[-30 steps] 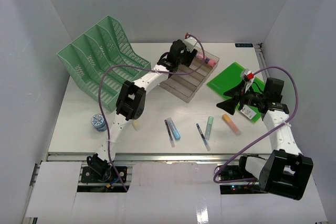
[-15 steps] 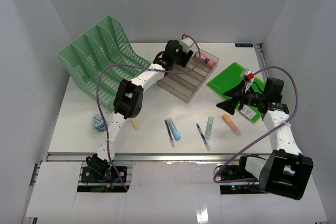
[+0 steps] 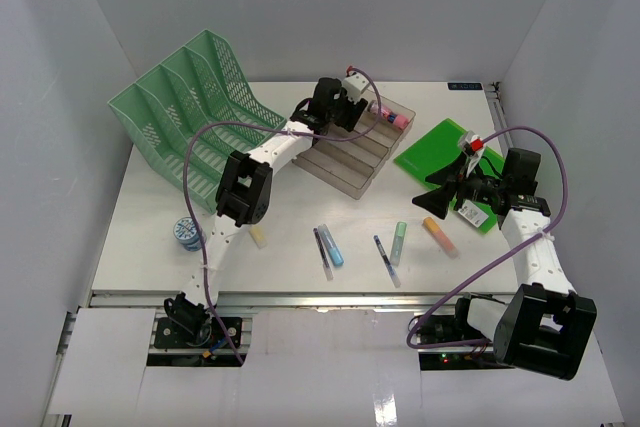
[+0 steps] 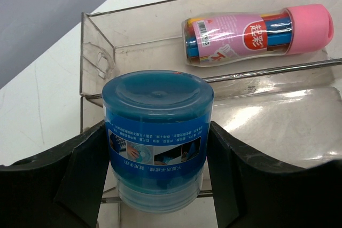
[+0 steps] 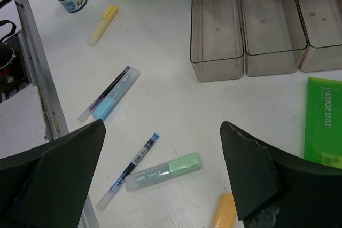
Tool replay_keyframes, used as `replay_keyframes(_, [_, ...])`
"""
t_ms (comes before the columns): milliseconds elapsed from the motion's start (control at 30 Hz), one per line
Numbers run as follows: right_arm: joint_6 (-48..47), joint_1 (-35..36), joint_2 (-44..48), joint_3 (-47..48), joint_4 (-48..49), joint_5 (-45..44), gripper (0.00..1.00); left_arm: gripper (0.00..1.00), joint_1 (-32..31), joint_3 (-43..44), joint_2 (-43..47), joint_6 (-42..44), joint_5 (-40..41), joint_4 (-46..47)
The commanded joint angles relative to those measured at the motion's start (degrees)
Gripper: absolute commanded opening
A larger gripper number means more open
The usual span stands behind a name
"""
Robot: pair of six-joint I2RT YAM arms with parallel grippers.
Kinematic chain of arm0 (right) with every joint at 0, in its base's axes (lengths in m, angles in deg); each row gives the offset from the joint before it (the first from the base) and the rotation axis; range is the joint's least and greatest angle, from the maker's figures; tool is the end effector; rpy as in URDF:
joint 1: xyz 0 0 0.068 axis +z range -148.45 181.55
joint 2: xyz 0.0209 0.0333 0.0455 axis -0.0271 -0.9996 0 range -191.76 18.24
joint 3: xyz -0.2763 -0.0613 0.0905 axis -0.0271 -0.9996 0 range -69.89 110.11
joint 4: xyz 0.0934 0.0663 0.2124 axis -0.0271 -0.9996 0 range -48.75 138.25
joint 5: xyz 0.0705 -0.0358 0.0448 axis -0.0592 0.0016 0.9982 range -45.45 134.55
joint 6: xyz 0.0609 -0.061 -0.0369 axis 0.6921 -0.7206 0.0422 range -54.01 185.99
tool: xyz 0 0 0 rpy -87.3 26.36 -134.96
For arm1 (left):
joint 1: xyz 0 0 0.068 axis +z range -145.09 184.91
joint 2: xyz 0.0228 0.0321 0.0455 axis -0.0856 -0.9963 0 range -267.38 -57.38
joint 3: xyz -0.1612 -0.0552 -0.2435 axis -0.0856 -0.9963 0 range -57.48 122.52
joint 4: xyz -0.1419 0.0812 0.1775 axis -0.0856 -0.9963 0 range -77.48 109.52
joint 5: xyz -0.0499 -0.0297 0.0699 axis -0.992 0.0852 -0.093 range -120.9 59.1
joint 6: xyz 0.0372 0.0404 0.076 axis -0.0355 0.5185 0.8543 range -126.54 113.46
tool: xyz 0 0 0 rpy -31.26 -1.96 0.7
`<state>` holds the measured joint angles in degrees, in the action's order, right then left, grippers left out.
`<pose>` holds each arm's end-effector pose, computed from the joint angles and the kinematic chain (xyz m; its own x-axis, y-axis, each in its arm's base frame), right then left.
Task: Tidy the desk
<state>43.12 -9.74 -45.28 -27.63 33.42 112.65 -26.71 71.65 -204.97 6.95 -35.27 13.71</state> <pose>0.2177 0.0365 0.2849 -0.2749 -0.0930 -0.9570 -0.8346 0.5172 0.1894 0.5410 -0.3406 0.1894 -0.2047 0.3991 -0.8938 0.6475 0.7400 0.1822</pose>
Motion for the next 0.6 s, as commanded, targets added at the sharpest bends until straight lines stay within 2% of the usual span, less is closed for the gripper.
replay_keyframes(0, [0.4, -0.4, -0.3, 0.3, 1.6, 1.4, 0.94, 0.0, 0.3, -1.7, 6.6, -0.6, -2.3, -3.2])
replay_keyframes(267, [0.3, -0.3, -0.3, 0.3, 1.6, 1.3, 0.94, 0.0, 0.3, -4.1, 9.5, -1.1, -2.2, -5.8])
replay_keyframes(567, [0.2, -0.4, -0.4, 0.2, 1.6, 1.3, 0.94, 0.01, 0.3, -2.4, 11.6, -3.2, -0.4, -7.4])
